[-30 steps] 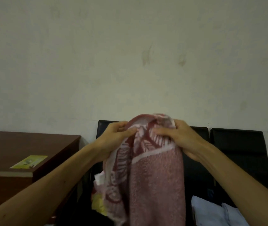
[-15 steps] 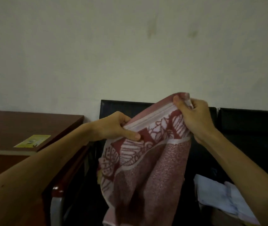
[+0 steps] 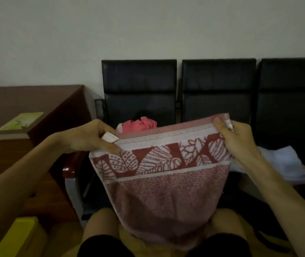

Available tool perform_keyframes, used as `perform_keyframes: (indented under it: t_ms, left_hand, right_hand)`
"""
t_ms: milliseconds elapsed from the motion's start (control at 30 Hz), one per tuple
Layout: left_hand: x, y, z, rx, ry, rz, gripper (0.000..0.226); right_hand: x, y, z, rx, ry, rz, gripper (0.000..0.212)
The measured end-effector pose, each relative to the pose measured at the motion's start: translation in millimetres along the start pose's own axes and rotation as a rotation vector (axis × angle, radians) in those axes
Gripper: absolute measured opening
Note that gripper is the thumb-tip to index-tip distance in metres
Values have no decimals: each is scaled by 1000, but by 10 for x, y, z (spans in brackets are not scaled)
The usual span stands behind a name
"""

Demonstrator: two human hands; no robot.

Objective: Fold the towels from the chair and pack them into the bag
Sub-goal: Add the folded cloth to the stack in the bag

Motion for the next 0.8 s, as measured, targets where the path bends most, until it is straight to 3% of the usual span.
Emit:
perform_keyframes:
  t_ms: [133, 300, 467, 667, 800]
  left_hand:
    - [74, -340, 219, -37, -37, 9, 23]
    - [164, -777, 338, -162, 17, 4, 25]
    - [194, -1271, 372, -164, 296, -22, 21]
    - [94, -1557, 448, -210, 740, -29, 22]
    - [50, -1739, 526, -293, 928, -82, 22]
  right_hand:
    - [-138, 617, 12, 26, 31, 135, 28]
    - [-222, 1134, 17, 52, 77, 240, 40]
    - [-278, 1316, 77, 49, 64, 271, 26]
    - [-270, 1452, 159, 22, 122, 276, 27]
    - [-231, 1572, 267, 37, 104, 331, 27]
Point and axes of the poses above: each hand's wrist, its own x-axis towards the middle knuckle, its own z-axis out of the palm, y = z × x, the point moved 9 cm from there along x, towards the middle knuckle, and after that the axes turned 6 degrees about z, right-handed, at the moved point
